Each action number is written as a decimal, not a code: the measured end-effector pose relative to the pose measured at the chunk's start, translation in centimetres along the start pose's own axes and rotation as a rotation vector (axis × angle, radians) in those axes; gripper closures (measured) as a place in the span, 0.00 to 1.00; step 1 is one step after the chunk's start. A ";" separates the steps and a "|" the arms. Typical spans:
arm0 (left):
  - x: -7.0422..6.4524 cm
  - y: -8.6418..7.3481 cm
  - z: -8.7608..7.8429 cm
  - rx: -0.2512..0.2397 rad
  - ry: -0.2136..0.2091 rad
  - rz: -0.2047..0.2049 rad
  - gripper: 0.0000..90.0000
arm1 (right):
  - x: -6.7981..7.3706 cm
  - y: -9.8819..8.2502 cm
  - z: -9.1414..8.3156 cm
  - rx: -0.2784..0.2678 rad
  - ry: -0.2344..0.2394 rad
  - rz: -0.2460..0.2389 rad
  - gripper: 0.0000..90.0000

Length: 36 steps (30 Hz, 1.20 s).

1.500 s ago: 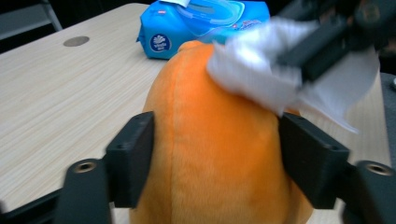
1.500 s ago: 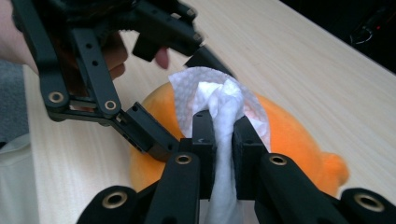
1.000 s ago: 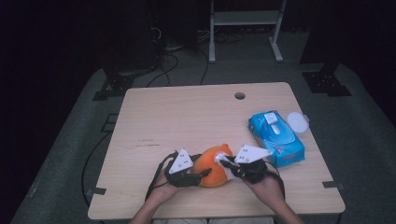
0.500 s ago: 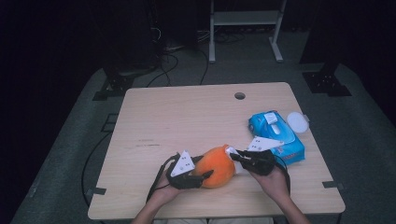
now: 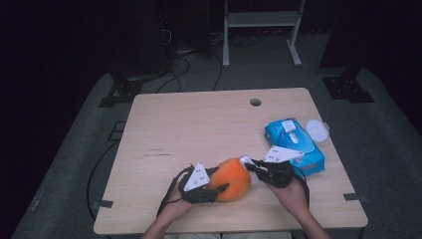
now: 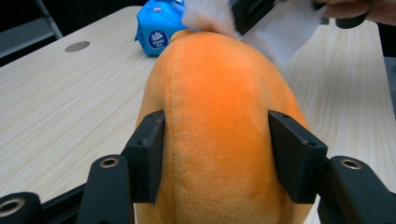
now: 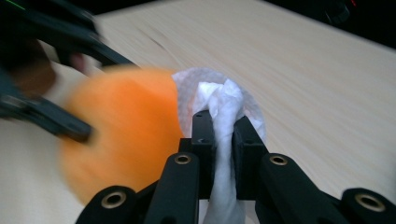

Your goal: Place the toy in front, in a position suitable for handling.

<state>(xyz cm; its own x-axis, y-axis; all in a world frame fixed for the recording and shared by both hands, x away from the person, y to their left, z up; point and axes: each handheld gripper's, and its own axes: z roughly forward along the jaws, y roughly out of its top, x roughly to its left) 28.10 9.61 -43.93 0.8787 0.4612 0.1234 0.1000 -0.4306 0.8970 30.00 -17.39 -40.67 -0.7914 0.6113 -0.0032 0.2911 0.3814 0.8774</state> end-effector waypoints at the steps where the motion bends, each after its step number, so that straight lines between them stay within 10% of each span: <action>1: -0.1 0.0 0.0 -0.003 -0.001 -0.002 0.46 | 0.4 0.4 0.0 -0.019 0.019 -0.014 0.90; 3: -0.2 0.1 0.1 -0.001 0.003 0.006 0.46 | 0.9 0.8 0.2 -0.006 0.007 -0.050 0.90; 9: -0.9 0.4 0.4 -0.006 -0.002 0.034 0.47 | -1.0 -0.2 0.2 0.010 0.000 0.054 0.90; 15: -1.2 0.5 0.4 -0.006 -0.004 0.059 0.47 | 1.3 1.1 0.1 -0.019 0.033 -0.044 0.90; 20: -1.6 0.7 0.5 -0.015 -0.018 0.073 0.46 | -0.4 0.1 0.2 0.004 0.010 0.006 0.90; 27: 0.1 0.4 0.4 0.003 -0.086 -0.134 0.14 | 0.6 -0.2 -0.2 0.007 0.044 -0.020 0.90; 36: -1.5 0.7 0.8 -0.005 -0.064 -0.023 0.36 | -2.1 -1.1 -0.8 0.028 0.018 0.068 0.90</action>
<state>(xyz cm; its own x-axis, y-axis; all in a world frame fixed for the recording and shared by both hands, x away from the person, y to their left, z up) 27.22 8.00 -43.81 0.9043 0.4203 0.0750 0.1187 -0.4163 0.9015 30.94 -19.68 -41.25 -0.7789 0.6239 0.0644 0.3589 0.3591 0.8615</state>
